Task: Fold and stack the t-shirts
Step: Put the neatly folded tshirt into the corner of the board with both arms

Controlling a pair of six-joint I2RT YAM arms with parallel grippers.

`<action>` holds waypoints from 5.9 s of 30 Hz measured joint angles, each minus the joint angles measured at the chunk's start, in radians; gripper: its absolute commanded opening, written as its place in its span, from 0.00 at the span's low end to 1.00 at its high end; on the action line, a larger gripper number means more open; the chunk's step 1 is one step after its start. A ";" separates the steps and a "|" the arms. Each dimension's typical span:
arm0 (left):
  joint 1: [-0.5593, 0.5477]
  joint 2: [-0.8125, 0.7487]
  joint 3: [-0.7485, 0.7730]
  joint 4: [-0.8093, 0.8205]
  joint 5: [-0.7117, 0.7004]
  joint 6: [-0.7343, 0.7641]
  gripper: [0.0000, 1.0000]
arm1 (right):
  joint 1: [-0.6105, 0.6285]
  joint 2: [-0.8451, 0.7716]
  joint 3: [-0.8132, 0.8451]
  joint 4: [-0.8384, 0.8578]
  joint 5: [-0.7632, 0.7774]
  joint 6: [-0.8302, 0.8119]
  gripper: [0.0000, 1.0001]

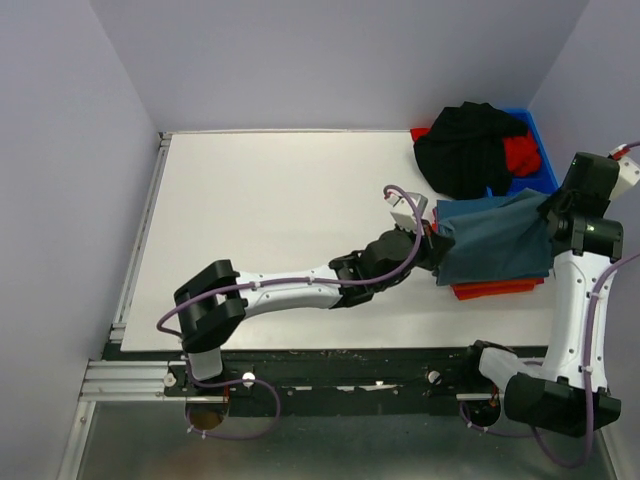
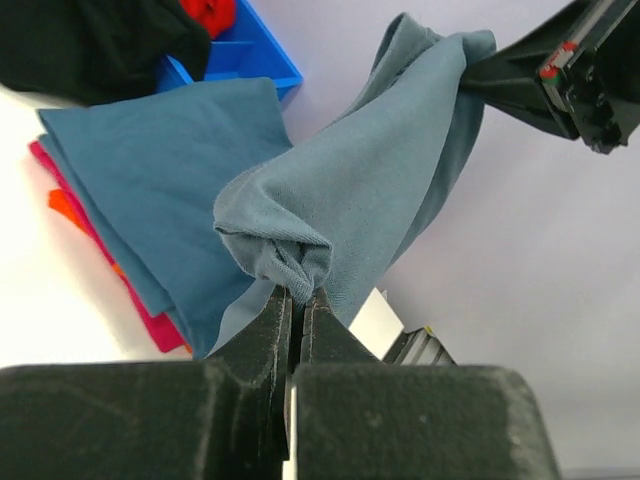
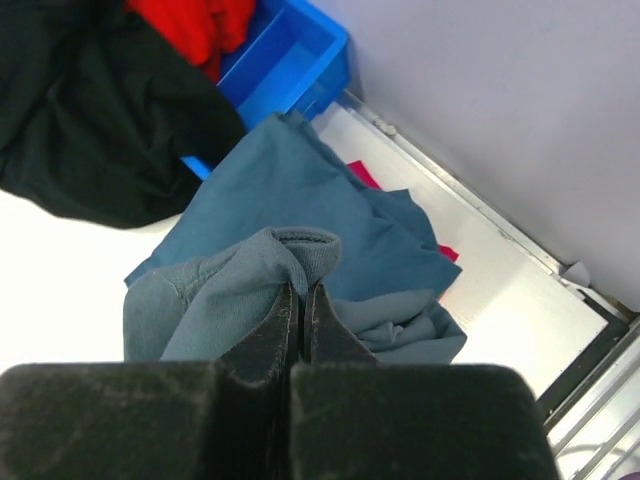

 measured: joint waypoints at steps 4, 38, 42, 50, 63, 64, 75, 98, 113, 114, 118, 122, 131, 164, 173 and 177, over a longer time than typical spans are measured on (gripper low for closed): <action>-0.027 0.050 0.054 0.000 -0.007 -0.005 0.00 | -0.039 0.022 0.000 0.000 0.024 -0.016 0.01; -0.050 0.129 0.093 0.031 -0.022 -0.165 0.00 | -0.134 0.034 -0.014 -0.019 0.119 -0.030 0.01; -0.056 0.129 0.093 0.031 -0.022 -0.174 0.00 | -0.134 0.039 -0.028 -0.020 0.136 -0.030 0.01; -0.044 0.159 0.143 0.014 -0.019 -0.165 0.00 | -0.134 0.139 -0.032 -0.003 0.133 -0.029 0.01; 0.057 0.275 0.216 0.012 0.062 -0.222 0.00 | -0.134 0.290 -0.021 0.071 0.101 -0.026 0.01; 0.063 0.286 0.227 0.013 0.071 -0.224 0.00 | -0.134 0.306 -0.014 0.080 0.097 -0.026 0.01; 0.157 0.455 0.335 0.054 0.114 -0.255 0.00 | -0.135 0.576 0.159 0.134 -0.056 -0.053 0.03; 0.250 0.556 0.509 -0.084 0.149 -0.108 0.36 | -0.140 0.348 0.009 0.265 -0.092 0.051 0.01; 0.229 0.699 0.919 -0.264 0.219 0.037 0.00 | -0.165 0.331 -0.211 0.119 0.017 0.286 0.01; 0.228 0.714 0.929 -0.267 0.220 0.034 0.00 | -0.168 0.336 -0.227 0.117 0.024 0.299 0.01; 0.226 0.832 1.004 -0.303 0.243 -0.008 0.00 | -0.191 0.407 -0.262 0.116 0.033 0.364 0.01; 0.243 0.958 1.069 -0.338 0.290 -0.079 0.00 | -0.210 0.515 -0.282 0.138 0.024 0.410 0.01; 0.262 0.927 1.012 -0.337 0.328 -0.092 0.01 | -0.211 0.407 -0.277 0.124 0.043 0.416 0.01; 0.122 0.577 0.612 -0.381 0.471 -0.049 0.00 | -0.185 0.668 0.050 0.237 -0.198 0.260 0.01; 0.124 0.657 0.619 -0.357 0.485 -0.049 0.00 | -0.166 0.858 0.136 0.217 -0.133 0.292 0.01; 0.124 0.660 0.600 -0.329 0.487 -0.046 0.00 | -0.153 0.859 0.139 0.208 -0.099 0.295 0.01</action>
